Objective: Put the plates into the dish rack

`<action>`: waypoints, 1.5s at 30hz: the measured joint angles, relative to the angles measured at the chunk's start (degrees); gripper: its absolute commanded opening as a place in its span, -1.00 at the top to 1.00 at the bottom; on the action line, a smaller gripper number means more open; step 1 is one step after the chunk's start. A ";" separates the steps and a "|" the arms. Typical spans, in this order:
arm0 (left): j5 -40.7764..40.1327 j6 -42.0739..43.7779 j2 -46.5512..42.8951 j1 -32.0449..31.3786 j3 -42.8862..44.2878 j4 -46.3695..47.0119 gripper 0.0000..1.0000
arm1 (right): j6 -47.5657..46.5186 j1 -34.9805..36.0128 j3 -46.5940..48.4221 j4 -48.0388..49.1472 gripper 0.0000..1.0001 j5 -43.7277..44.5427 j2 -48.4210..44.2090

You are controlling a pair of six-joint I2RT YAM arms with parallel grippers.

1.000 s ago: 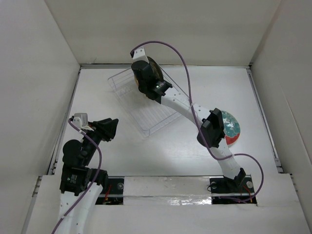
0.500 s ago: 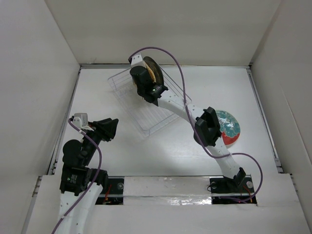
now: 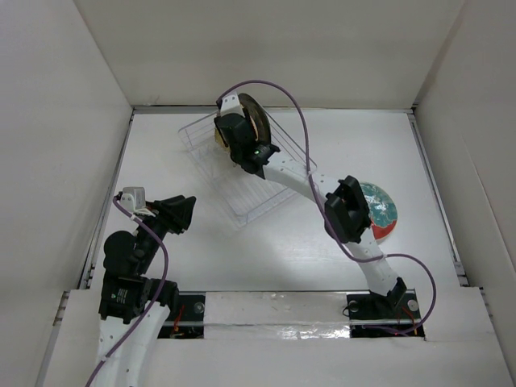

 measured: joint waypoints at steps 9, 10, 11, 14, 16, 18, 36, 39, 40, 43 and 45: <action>0.00 0.02 -0.07 0.00 0.00 0.00 0.25 | 4.37 -0.11 -17.81 4.17 -0.12 -2.75 -21.31; 0.00 0.02 -0.15 0.00 0.00 0.02 0.24 | 5.18 -0.15 -21.73 6.19 0.32 -2.80 -25.40; 0.02 0.02 -0.28 0.00 0.00 0.00 0.25 | 5.86 -0.28 -26.08 7.43 0.63 -2.49 -29.88; 0.02 0.02 -1.11 -0.07 0.00 0.02 0.24 | 10.71 -1.92 -41.97 12.55 1.00 -1.29 -44.98; 0.02 0.02 -2.03 -0.44 0.00 0.04 0.25 | 15.98 -5.77 -52.72 14.58 1.00 -1.03 -55.08; -0.07 0.00 -2.99 -1.31 0.00 0.04 0.24 | 22.08 -12.22 -63.28 14.40 1.00 -1.40 -64.59; -2.67 0.02 -8.70 -7.41 0.00 -0.57 0.22 | 45.00 -72.13 -96.65 -11.89 -0.82 -25.66 -92.28; -3.61 0.00 -9.53 -7.76 0.00 -0.70 0.22 | 43.87 -72.54 -96.70 -11.63 -0.83 -31.95 -85.57; -3.85 0.00 -9.64 -8.00 0.00 -0.76 0.22 | 43.34 -72.81 -96.98 -11.15 -0.82 -34.51 -83.54; -4.35 0.00 -9.94 -8.44 0.00 -0.90 0.22 | 41.97 -73.66 -99.67 -9.94 -0.79 -40.98 -80.78; -4.57 0.00 -10.05 -8.76 0.00 -0.94 0.22 | 41.35 -73.92 -100.96 -9.84 -0.78 -44.44 -80.26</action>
